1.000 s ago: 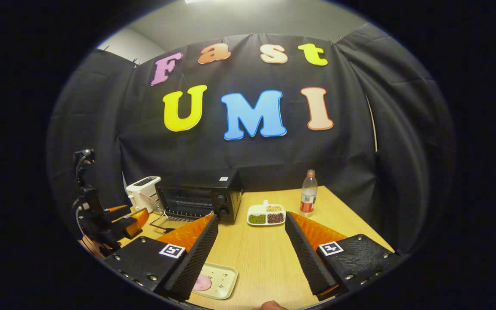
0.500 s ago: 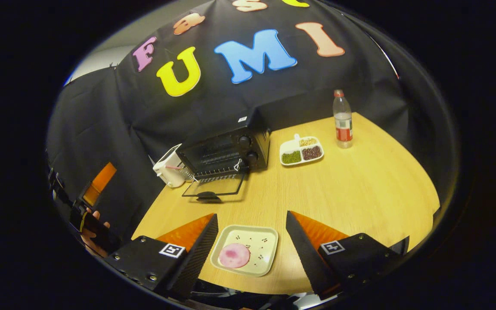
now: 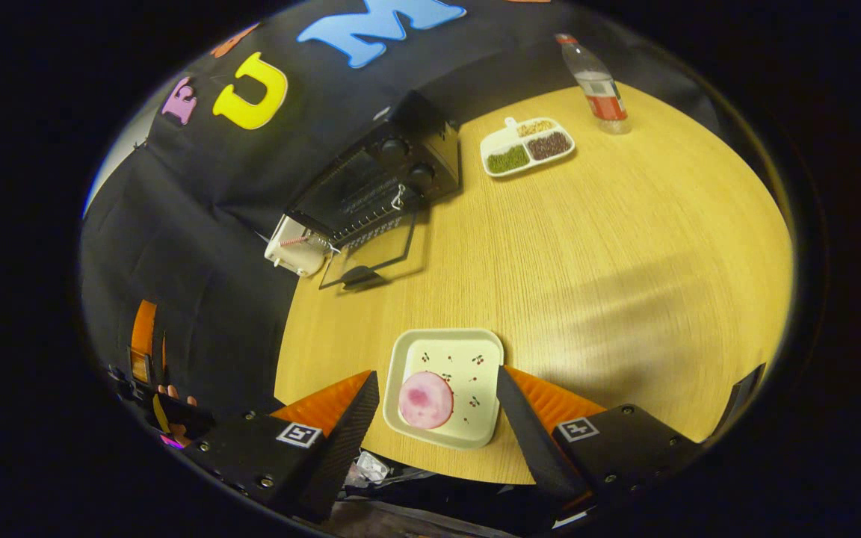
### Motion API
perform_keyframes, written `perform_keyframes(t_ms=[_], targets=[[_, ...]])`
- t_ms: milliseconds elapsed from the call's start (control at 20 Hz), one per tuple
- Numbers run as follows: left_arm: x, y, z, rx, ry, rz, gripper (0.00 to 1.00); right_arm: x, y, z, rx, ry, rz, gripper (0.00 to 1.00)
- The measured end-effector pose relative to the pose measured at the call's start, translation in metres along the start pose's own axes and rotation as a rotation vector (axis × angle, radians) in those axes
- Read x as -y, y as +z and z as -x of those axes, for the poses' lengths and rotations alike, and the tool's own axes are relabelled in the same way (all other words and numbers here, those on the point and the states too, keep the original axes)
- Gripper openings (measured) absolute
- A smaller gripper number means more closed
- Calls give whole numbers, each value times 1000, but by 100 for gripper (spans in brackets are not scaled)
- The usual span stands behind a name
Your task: Open the electric oven with the left hand, put the food in, and close the electric oven.
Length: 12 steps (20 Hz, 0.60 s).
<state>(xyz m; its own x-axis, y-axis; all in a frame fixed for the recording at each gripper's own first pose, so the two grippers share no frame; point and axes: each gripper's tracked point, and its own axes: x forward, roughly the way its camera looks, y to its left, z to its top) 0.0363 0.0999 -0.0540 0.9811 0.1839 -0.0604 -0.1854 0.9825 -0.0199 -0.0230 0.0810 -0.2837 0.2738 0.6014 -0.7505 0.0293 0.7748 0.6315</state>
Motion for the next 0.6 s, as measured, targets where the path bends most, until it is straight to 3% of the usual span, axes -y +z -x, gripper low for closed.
perform_keyframes(t_ms=[200,550,600], targets=[[-10,-7,5,-11,21,-2,100,23,-19,-22,-128,-24,-58,98],[-33,-13,14,-24,78,-20,100,44,-37,-49,-238,-65,-94,96],[-35,-14,14,-24,83,-23,100,40,-36,-51,-246,-48,-105,74]])
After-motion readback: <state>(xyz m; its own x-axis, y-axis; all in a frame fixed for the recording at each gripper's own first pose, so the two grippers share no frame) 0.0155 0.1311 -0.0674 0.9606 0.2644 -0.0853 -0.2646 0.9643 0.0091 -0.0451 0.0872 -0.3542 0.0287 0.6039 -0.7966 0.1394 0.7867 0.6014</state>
